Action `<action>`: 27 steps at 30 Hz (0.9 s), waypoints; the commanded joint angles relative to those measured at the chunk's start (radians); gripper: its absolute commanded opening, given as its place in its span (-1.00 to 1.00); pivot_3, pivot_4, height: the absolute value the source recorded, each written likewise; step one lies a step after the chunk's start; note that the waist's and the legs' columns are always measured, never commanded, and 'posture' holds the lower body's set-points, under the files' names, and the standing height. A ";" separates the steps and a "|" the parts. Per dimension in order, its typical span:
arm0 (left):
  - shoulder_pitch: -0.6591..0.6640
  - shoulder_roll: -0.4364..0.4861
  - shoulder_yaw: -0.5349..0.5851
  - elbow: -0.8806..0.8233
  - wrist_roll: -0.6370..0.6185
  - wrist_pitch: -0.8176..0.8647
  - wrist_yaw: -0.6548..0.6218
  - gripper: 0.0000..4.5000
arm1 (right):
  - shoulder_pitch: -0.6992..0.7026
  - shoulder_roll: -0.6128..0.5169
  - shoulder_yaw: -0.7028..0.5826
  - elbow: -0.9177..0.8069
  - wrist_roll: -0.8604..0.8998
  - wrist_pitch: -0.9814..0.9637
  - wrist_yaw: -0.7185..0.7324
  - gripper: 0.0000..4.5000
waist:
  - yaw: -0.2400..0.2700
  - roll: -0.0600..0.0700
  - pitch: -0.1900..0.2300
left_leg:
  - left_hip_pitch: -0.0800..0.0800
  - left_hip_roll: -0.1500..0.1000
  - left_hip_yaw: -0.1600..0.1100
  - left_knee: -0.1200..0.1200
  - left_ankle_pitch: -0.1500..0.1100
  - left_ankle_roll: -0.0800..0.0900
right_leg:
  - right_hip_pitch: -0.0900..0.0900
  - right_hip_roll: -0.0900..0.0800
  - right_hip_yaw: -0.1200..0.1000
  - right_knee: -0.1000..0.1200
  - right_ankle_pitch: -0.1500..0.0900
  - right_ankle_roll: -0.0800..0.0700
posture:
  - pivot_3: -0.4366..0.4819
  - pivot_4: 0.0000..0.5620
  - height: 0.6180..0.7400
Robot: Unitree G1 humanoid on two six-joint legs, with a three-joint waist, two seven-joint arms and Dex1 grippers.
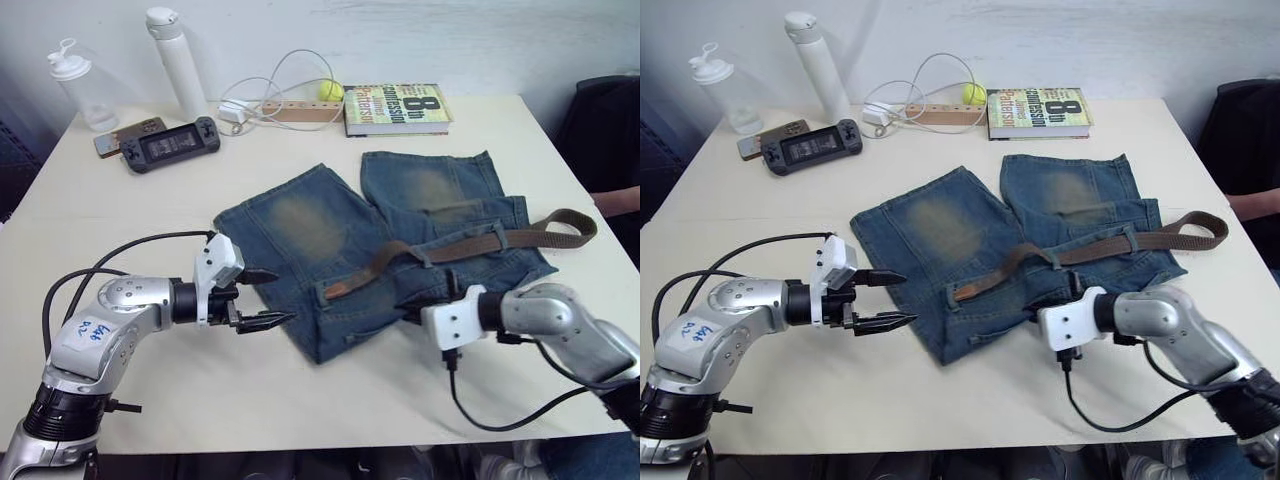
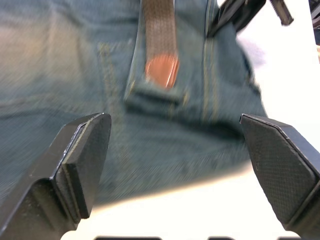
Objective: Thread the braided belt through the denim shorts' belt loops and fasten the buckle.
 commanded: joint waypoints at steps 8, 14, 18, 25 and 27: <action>-0.028 -0.025 -0.040 0.009 0.024 -0.052 -0.007 1.00 | -0.197 -0.008 -0.059 0.481 -0.084 -0.393 0.087 -0.98 | -0.013 0.001 0.000 | 0.001 0.000 0.001 0.000 0.000 0.000 | 0.000 0.001 0.000 0.001 0.000 0.000 | -0.05 -0.47 0.90; -0.029 -0.031 -0.039 0.011 0.024 -0.053 -0.010 1.00 | -0.188 -0.037 -0.108 0.401 0.044 -0.278 0.197 -0.24 | -0.024 0.002 0.001 | 0.001 0.001 0.001 0.000 0.000 -0.001 | 0.000 0.001 0.001 0.002 0.000 0.000 | -0.05 -0.47 0.90; -0.032 -0.023 -0.038 0.022 0.028 -0.059 -0.022 1.00 | -0.114 -0.149 -0.219 0.241 0.165 -0.107 0.258 0.67 | -0.020 0.003 0.002 | 0.001 0.001 0.001 0.000 0.000 0.000 | -0.001 0.001 0.001 0.002 0.000 0.000 | -0.05 -0.47 0.90; -0.056 -0.041 -0.055 0.035 0.030 -0.058 -0.025 1.00 | -0.135 -0.083 -0.377 -0.029 0.540 0.737 0.077 0.98 | -0.025 0.003 0.002 | 0.001 0.001 0.001 0.000 0.000 0.000 | 0.000 0.000 0.001 0.002 0.000 0.000 | -0.05 -0.47 0.90; -0.061 -0.046 -0.060 0.032 0.029 -0.054 -0.023 1.00 | -0.149 -0.022 -0.426 -0.097 0.765 1.123 -0.059 0.98 | -0.024 0.003 0.002 | 0.001 0.002 0.001 0.000 0.000 -0.001 | 0.000 0.000 0.002 0.002 0.000 -0.001 | -0.05 -0.47 0.90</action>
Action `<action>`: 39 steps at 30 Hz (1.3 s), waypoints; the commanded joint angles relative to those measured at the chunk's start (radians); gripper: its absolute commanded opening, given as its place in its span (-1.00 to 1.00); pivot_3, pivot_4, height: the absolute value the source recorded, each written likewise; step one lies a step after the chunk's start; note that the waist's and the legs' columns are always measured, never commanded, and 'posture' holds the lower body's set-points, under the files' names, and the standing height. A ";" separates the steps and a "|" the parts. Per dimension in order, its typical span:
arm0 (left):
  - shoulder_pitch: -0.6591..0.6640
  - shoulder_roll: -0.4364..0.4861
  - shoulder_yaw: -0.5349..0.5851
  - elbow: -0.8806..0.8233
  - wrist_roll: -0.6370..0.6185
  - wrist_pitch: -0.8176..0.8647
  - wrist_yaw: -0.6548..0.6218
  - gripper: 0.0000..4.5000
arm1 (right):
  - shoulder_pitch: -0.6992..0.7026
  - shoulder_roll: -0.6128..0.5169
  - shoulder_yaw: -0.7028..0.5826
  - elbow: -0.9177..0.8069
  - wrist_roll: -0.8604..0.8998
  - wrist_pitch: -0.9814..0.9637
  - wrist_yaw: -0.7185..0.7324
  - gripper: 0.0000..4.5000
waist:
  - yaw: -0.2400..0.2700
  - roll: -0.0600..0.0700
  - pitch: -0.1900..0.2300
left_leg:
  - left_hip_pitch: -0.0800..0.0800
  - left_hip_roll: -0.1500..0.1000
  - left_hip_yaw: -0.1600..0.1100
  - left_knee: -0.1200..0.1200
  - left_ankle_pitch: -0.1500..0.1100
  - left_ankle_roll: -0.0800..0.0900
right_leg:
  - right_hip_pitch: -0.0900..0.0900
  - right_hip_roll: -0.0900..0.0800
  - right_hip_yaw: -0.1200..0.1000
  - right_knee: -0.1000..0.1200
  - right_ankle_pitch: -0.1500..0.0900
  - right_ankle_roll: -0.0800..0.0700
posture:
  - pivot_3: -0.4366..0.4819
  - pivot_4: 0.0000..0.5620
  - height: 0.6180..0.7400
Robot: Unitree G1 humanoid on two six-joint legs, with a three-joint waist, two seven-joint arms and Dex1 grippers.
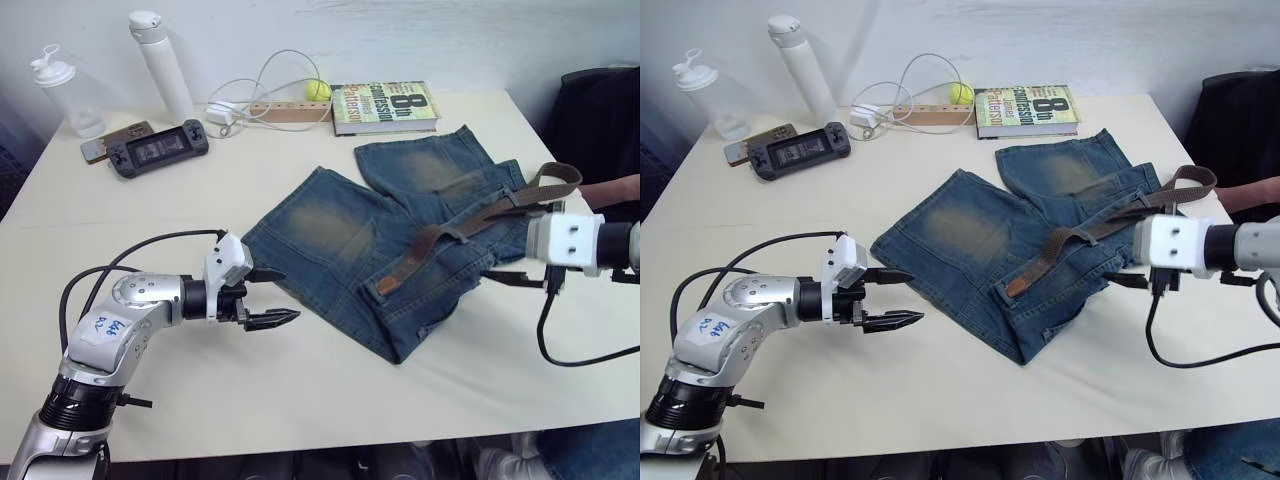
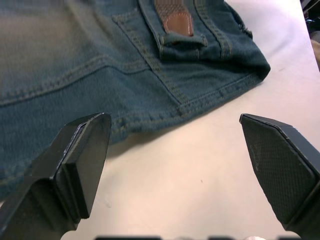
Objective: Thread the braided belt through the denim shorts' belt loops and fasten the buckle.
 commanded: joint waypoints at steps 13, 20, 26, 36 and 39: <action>0.009 0.008 0.002 -0.048 -0.010 0.011 0.008 1.00 | -0.107 0.494 -0.464 0.126 0.903 1.307 -0.896 0.98 | 0.026 0.000 0.000 | -0.002 -0.001 -0.001 0.000 0.000 0.001 | -0.001 -0.001 -0.001 -0.001 0.000 0.000 | -0.05 -0.47 0.90; 0.014 0.019 0.009 -0.059 -0.010 0.018 0.011 1.00 | -0.116 0.510 -0.509 0.169 0.965 1.347 -0.990 0.98 | 0.022 0.000 0.000 | -0.002 -0.001 0.000 0.000 0.000 0.001 | -0.001 -0.001 -0.001 0.003 0.000 0.000 | -0.05 -0.47 0.90; 0.025 0.026 0.014 -0.068 -0.010 0.019 0.014 1.00 | -0.113 0.492 -0.544 0.187 1.036 1.331 -1.033 0.98 | 0.023 0.000 0.000 | -0.002 -0.001 0.000 0.000 0.000 0.001 | -0.001 -0.001 -0.001 0.003 0.000 0.000 | -0.05 -0.47 0.90; 0.019 0.021 0.003 -0.075 -0.001 0.014 0.021 1.00 | -0.071 0.623 -0.465 0.119 1.050 1.251 -1.139 0.98 | 0.011 0.000 0.000 | -0.002 -0.001 0.000 0.000 0.000 0.001 | -0.001 -0.001 -0.001 0.004 0.000 0.000 | -0.05 -0.47 0.90; 0.028 0.023 0.010 -0.084 -0.005 0.016 0.026 1.00 | -0.062 0.650 -0.455 0.109 1.071 1.223 -1.171 0.98 | 0.009 0.000 0.000 | -0.002 -0.001 0.000 0.000 0.000 0.001 | -0.001 -0.001 -0.001 0.004 0.000 0.000 | -0.05 -0.47 0.90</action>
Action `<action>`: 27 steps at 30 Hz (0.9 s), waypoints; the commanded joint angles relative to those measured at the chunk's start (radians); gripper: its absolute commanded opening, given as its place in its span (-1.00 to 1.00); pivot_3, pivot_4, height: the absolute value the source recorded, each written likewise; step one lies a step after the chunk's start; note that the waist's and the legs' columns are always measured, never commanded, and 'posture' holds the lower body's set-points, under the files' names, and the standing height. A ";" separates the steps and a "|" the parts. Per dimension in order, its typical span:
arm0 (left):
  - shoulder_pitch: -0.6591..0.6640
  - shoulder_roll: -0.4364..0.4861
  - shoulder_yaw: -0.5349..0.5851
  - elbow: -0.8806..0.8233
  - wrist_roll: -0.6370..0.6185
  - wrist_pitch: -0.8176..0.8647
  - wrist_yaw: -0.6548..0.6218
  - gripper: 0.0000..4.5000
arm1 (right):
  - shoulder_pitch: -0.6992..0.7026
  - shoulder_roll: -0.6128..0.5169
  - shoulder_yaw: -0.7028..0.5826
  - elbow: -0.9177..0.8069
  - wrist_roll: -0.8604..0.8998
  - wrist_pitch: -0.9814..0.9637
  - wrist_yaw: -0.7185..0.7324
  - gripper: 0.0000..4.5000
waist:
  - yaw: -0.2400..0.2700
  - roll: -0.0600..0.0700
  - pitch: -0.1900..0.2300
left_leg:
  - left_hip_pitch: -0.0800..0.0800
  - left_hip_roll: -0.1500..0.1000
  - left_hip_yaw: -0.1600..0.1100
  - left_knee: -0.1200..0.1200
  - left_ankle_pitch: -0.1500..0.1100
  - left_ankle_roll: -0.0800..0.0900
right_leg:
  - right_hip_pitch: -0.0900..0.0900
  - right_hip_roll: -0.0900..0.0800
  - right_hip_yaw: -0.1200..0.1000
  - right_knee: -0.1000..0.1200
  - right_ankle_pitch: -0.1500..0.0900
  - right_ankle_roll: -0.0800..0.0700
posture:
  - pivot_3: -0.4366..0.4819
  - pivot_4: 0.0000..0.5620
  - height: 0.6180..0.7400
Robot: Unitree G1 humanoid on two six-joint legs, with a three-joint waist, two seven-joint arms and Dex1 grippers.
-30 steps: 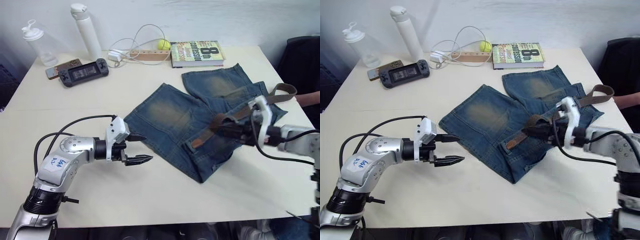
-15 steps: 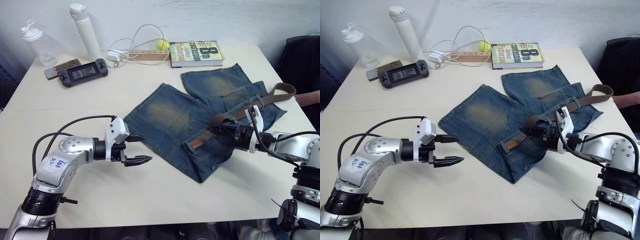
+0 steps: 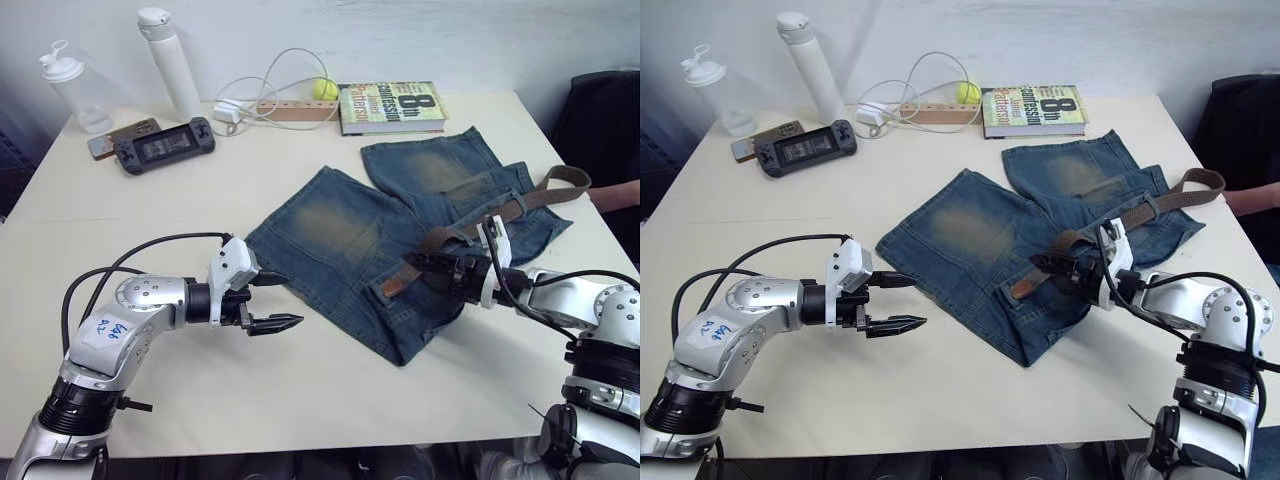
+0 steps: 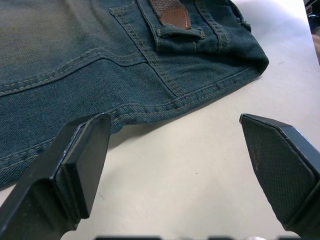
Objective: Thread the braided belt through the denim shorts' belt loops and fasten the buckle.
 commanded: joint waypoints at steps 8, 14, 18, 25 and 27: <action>0.010 0.003 0.021 -0.044 -0.009 -0.008 0.017 1.00 | 0.063 0.036 0.043 -0.130 -0.034 -0.144 0.026 -0.42 | -0.010 0.000 0.000 | 0.000 0.000 0.000 0.000 0.000 0.000 | 0.000 0.000 0.000 0.000 0.000 0.000 | -0.05 -0.47 0.90; 0.000 -0.003 0.016 -0.041 -0.010 -0.007 0.023 1.00 | 0.126 0.003 0.110 -0.219 -0.240 -0.324 0.239 -0.97 | -0.008 0.000 0.000 | 0.000 0.000 0.000 0.000 0.000 0.000 | 0.000 0.000 0.000 0.000 0.000 0.000 | -0.05 -0.47 0.90; -0.002 -0.003 0.014 -0.038 -0.010 -0.007 0.022 1.00 | 0.157 -0.009 0.144 -0.247 -0.319 -0.391 0.345 -0.97 | -0.008 0.000 0.000 | 0.000 0.000 0.000 -0.001 0.000 0.000 | 0.000 0.000 0.000 0.000 0.000 0.000 | -0.05 -0.47 0.90; -0.005 -0.002 0.011 -0.035 -0.005 -0.009 0.021 1.00 | 0.207 0.047 0.161 -0.254 -0.318 -0.387 0.385 -0.97 | -0.009 0.000 0.000 | 0.000 0.000 0.000 -0.001 0.000 0.000 | 0.000 0.000 0.000 0.000 0.000 0.000 | -0.05 -0.47 0.90; -0.004 -0.002 0.010 -0.036 -0.005 -0.009 0.023 1.00 | 0.210 0.079 0.154 -0.256 -0.299 -0.377 0.362 -0.97 | -0.009 0.000 0.000 | 0.000 0.000 -0.001 -0.001 0.000 0.000 | 0.000 0.000 0.000 0.000 0.000 0.000 | -0.05 -0.47 0.90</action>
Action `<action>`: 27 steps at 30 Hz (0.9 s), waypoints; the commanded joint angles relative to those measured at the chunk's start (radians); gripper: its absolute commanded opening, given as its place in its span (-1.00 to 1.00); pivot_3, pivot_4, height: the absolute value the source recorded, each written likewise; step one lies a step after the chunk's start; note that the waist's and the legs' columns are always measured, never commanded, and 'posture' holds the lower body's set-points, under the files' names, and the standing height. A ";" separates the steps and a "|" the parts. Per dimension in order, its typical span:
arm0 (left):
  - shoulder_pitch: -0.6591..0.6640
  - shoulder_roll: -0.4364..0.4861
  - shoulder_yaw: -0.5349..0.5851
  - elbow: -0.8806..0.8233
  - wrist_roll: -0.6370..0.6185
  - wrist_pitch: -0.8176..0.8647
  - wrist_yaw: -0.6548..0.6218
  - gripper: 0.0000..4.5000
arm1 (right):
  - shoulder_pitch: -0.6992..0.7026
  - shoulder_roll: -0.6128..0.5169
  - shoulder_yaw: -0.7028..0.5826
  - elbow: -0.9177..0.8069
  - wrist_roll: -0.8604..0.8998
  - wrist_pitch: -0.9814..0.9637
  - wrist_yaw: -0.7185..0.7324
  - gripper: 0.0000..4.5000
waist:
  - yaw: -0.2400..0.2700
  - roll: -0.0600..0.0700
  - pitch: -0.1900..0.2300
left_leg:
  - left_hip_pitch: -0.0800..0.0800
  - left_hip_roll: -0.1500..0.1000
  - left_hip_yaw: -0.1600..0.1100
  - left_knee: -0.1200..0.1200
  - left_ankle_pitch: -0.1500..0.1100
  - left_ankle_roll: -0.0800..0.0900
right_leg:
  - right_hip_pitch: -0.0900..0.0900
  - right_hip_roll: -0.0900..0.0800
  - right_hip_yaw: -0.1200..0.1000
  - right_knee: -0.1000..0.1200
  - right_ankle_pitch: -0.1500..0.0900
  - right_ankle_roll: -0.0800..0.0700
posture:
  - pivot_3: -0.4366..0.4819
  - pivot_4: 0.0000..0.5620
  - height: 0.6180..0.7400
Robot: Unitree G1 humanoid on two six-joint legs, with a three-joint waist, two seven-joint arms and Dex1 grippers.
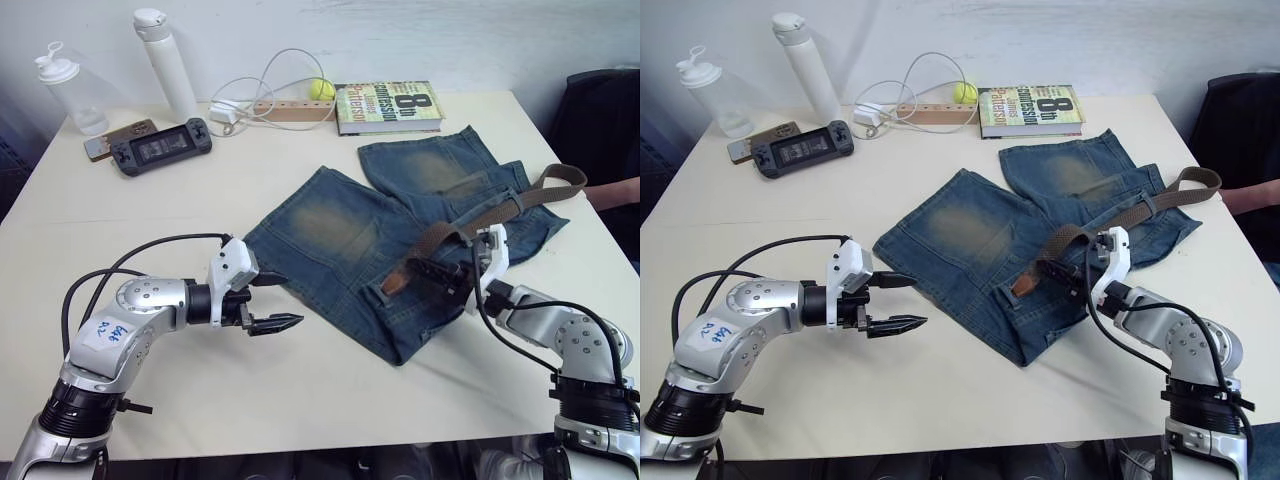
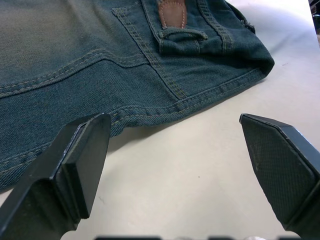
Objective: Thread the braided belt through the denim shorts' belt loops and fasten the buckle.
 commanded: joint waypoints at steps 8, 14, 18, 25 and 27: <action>-0.035 -0.020 -0.016 -0.016 0.006 -0.009 0.007 1.00 | 0.010 0.134 0.000 -0.037 0.164 0.115 -0.137 -0.97 | -0.003 0.000 0.000 | 0.000 0.000 0.000 -0.001 0.000 0.000 | -0.001 0.000 0.000 0.000 0.000 0.000 | -0.05 -0.47 0.90; -0.041 -0.024 -0.025 -0.013 0.013 -0.010 0.004 1.00 | 0.040 0.115 0.077 -0.077 0.143 0.186 -0.168 -0.97 | -0.003 0.000 0.000 | 0.000 0.000 0.000 -0.001 0.000 0.000 | -0.001 0.000 0.000 0.000 0.000 0.000 | -0.05 -0.47 0.90; -0.043 -0.026 -0.032 -0.006 0.021 -0.016 0.002 1.00 | 0.036 0.111 0.121 -0.105 0.090 0.179 -0.176 -0.97 | -0.003 0.000 0.000 | 0.001 0.000 0.000 -0.001 0.000 0.000 | 0.000 0.000 0.000 0.000 0.000 0.000 | -0.05 -0.47 0.90; -0.047 -0.053 -0.064 -0.016 0.023 -0.004 0.004 1.00 | -0.007 0.189 0.144 -0.160 0.148 0.215 -0.287 -0.97 | -0.008 -0.001 -0.001 | 0.002 0.000 0.000 -0.002 0.000 -0.001 | -0.001 0.001 0.000 0.000 0.000 0.000 | -0.05 -0.47 0.90; -0.049 -0.057 -0.079 -0.016 0.031 -0.010 0.002 1.00 | -0.014 0.167 0.124 -0.181 0.209 0.239 -0.303 -0.61 | -0.008 -0.001 -0.001 | 0.002 0.000 0.000 -0.002 0.000 -0.001 | -0.001 0.001 0.000 0.000 -0.001 -0.001 | -0.05 -0.47 0.90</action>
